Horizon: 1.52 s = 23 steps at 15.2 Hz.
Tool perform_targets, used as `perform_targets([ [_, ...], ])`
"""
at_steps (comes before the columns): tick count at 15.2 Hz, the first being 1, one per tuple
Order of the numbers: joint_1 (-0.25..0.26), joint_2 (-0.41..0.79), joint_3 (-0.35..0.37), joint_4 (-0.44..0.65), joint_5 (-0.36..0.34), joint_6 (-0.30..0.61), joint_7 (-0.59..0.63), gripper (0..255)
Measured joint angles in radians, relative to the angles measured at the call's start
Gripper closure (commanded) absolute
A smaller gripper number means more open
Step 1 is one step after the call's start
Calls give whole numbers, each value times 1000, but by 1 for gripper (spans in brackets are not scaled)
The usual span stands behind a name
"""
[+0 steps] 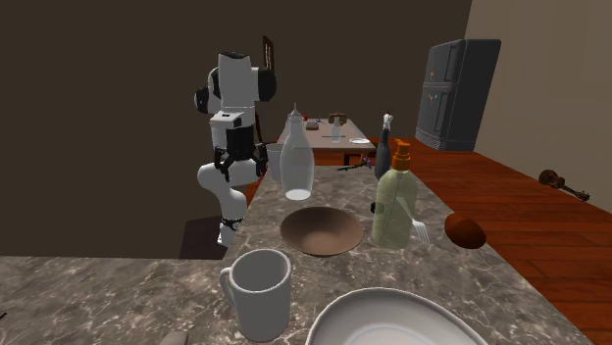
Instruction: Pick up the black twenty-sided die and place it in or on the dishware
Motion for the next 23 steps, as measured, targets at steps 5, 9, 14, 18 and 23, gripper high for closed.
perform_targets([
  [5, 20, 80, 51, 44, 37, 34, 49, 0],
  [9, 39, 193, 109, 118, 70, 74, 104, 0],
  [14, 59, 346, 183, 234, 92, 112, 177, 0],
  [18, 75, 476, 241, 351, 91, 125, 243, 0],
  [23, 102, 659, 309, 521, 61, 136, 333, 0],
])
